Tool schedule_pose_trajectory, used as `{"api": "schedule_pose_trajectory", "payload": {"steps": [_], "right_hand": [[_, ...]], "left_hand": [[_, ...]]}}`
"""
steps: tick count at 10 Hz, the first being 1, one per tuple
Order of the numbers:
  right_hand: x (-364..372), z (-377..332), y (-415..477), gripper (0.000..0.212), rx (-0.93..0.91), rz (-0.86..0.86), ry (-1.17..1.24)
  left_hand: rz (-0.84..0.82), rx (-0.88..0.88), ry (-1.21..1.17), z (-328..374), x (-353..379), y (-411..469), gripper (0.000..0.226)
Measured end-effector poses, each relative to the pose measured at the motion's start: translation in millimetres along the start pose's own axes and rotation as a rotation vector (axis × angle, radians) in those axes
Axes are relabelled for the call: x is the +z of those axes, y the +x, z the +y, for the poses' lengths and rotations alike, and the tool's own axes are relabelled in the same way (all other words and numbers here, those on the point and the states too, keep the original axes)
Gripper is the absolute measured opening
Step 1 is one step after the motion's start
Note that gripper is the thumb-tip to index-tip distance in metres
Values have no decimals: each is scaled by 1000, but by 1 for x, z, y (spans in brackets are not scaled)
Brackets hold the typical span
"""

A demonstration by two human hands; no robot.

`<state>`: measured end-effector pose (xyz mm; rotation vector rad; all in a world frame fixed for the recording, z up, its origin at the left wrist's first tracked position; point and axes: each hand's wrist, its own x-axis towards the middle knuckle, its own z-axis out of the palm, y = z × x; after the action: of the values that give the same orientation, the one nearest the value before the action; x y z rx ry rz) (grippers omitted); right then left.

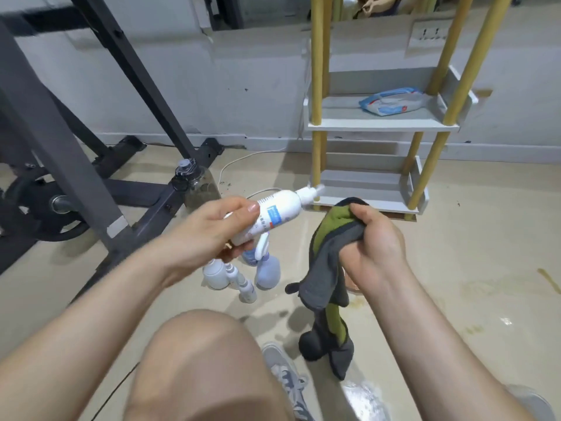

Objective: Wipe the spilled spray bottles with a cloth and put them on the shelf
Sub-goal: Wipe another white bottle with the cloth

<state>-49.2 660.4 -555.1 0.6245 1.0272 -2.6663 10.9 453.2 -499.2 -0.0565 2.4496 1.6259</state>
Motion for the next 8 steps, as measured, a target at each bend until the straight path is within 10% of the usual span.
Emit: {"api": "schedule_pose_trajectory", "payload": {"steps": [1, 2, 3, 7, 8], "right_hand": [[14, 31, 12, 31, 7, -76, 37], [15, 63, 9, 49, -185, -236, -606], [-10, 100, 21, 54, -303, -384, -946], [-88, 131, 151, 23, -54, -93, -955], [-97, 121, 163, 21, 93, -214, -1088]], "left_hand": [[36, -14, -134, -40, 43, 20, 30], [46, 29, 116, -77, 75, 52, 25], [146, 34, 165, -106, 83, 77, 72], [-19, -73, 493, -197, 109, 137, 18], [200, -252, 55, -214, 93, 159, 23]]}}
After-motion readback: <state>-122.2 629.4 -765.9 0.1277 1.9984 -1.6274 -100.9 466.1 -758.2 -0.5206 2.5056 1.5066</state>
